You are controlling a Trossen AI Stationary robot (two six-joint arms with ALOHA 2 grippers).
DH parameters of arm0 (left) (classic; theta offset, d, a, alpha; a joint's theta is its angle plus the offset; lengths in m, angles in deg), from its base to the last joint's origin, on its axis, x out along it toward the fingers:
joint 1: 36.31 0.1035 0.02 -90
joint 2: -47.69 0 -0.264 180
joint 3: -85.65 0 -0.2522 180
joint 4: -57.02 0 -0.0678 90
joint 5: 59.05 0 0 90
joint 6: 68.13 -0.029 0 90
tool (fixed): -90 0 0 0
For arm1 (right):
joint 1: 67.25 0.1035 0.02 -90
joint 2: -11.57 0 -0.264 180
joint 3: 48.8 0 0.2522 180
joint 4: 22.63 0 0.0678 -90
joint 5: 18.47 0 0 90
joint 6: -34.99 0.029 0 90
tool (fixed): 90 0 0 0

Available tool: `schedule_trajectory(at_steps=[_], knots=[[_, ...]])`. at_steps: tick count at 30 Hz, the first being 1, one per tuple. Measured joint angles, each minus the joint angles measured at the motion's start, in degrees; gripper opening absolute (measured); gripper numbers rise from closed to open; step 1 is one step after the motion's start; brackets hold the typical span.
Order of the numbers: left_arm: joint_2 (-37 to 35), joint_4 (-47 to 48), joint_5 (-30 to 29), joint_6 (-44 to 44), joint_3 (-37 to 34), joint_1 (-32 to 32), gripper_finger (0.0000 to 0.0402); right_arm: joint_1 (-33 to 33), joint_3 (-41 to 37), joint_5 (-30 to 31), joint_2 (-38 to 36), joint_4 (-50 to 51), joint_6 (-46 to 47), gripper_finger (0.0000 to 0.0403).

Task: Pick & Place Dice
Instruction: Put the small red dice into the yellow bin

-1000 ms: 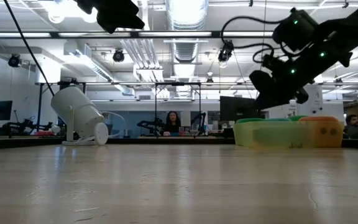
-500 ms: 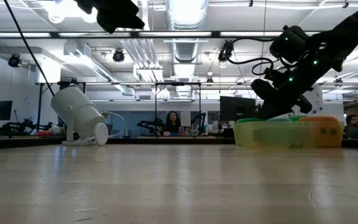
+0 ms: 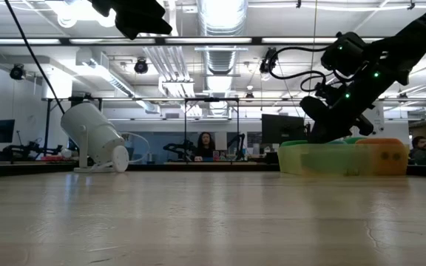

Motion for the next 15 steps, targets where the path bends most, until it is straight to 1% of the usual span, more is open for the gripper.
schedule_trajectory(at_steps=[15], knots=[[0.0,0.0,0.0,0.0,0.0,0.0,0.0235,0.0,0.0,0.1,0.0,0.0,0.0,0.0173]])
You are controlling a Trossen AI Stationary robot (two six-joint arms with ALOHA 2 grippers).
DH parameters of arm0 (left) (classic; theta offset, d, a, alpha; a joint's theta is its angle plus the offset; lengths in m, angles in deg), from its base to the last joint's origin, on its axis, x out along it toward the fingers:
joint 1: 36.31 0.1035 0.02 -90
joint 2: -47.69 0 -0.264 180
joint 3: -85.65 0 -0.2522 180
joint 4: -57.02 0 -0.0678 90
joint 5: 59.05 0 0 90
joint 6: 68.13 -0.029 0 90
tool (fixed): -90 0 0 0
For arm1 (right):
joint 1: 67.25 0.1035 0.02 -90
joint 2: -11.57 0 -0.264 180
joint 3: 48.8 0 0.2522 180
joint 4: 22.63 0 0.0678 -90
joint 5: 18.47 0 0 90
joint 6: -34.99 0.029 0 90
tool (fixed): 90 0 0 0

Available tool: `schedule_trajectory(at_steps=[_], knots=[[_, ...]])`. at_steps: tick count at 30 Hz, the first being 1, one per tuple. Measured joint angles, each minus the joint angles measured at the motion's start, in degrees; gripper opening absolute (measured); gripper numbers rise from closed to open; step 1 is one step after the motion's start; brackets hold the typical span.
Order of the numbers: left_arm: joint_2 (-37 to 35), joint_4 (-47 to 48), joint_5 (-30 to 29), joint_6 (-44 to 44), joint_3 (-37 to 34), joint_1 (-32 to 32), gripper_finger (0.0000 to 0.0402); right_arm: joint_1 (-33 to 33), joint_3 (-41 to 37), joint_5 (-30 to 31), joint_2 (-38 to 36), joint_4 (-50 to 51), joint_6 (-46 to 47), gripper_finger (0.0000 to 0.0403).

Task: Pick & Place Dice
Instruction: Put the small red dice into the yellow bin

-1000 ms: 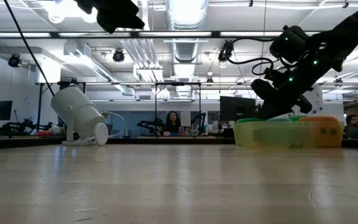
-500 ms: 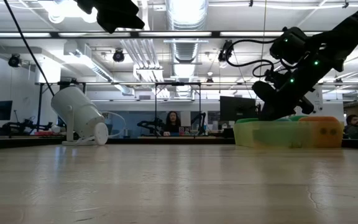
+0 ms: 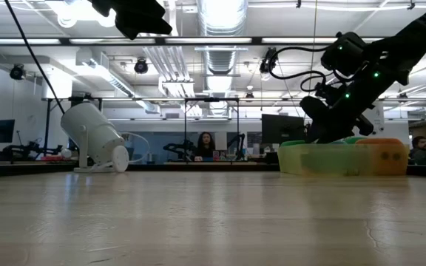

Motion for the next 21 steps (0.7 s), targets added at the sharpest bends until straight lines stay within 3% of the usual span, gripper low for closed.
schedule_trajectory(at_steps=[13,21], knots=[[0.0,4.6,0.1,0.9,0.0,0.0,0.0234,0.7,0.8,-0.3,-1.1,0.5,-0.9,0.0185],[0.0,13.7,0.1,7.3,0.0,0.0,0.0233,7.0,0.9,-0.4,-6.2,0.4,-7.7,0.0185]])
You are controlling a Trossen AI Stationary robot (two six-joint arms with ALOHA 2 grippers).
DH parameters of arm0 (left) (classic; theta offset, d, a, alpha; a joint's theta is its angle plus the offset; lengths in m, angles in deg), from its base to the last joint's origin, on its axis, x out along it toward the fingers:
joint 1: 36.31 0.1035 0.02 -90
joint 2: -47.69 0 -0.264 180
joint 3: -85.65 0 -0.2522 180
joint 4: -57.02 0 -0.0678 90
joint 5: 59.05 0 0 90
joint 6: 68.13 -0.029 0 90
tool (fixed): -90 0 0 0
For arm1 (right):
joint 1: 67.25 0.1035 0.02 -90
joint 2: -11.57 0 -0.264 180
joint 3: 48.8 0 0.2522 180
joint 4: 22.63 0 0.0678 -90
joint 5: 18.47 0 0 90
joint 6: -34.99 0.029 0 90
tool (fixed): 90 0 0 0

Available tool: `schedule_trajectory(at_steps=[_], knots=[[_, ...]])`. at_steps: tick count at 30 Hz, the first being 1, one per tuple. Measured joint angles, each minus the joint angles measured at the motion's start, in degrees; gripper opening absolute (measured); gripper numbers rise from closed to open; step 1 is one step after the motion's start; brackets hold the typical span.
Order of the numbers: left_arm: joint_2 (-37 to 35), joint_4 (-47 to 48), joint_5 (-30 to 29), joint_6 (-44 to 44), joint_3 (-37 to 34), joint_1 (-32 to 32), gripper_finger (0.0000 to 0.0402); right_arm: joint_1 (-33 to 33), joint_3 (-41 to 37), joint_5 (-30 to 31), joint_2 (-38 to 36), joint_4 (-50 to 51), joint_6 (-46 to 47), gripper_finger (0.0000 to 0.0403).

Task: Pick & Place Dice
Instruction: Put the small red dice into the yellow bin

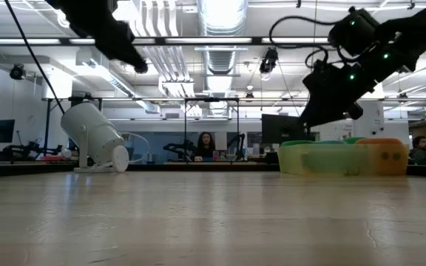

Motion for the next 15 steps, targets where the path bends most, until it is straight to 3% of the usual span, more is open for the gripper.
schedule_trajectory(at_steps=[10,15], knots=[[0.0,17.2,4.2,14.5,0.0,-1.4,0.0236,9.3,0.0,0.0,-5.8,-0.1,-8.5,0.018],[0.0,18.9,6.3,19.3,0.0,-4.2,0.0234,13.5,0.0,0.0,-8.4,0.0,-10.5,0.0183]])
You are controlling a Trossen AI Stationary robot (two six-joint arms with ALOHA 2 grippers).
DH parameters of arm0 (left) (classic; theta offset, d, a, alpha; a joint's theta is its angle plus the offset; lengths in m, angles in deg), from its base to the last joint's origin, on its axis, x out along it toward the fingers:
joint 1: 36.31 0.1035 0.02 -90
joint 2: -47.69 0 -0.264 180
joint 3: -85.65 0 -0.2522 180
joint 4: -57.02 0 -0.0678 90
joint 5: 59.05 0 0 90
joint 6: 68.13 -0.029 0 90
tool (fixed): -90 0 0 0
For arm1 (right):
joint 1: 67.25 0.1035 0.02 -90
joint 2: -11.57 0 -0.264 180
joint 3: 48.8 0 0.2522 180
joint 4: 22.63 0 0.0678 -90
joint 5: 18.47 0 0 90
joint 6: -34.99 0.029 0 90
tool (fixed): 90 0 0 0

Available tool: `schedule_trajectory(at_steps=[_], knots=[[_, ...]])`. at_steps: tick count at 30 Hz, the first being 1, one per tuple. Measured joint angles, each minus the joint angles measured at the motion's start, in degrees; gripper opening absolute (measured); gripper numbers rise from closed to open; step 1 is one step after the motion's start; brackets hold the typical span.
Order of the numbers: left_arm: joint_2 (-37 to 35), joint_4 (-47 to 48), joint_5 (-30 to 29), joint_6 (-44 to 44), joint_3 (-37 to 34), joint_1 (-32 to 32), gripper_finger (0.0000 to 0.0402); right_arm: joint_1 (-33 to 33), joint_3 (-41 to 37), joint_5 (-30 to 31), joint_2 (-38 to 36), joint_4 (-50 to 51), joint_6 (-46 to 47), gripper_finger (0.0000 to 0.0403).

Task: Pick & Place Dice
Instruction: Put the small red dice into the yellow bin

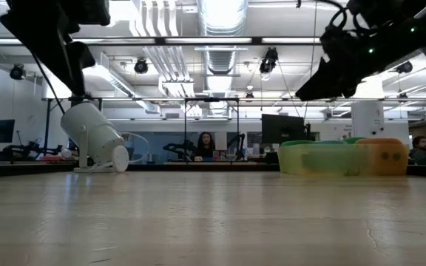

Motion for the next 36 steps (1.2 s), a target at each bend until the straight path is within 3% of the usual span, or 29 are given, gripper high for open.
schedule_trajectory(at_steps=[9,17,25,36], knots=[[2.3,2.2,0.1,13.1,0.0,-7.5,0.0237,4.9,0.0,0.0,-3.8,-0.1,-2.6,0.0178],[5.5,3.7,2.3,14.9,-3.5,-13.2,0.0234,8.1,0.0,-0.6,-6.7,-0.5,-3.7,0.0177],[5.0,3.7,8.7,23.1,-12.5,-13.9,0.0233,9.6,0.0,-10.1,-6.6,-2.3,-7.7,0.0175],[5.0,2.8,10.5,24.3,-16.6,-13.9,0.0236,9.6,0.0,-10.5,-6.5,-2.6,-7.8,0.0174]])
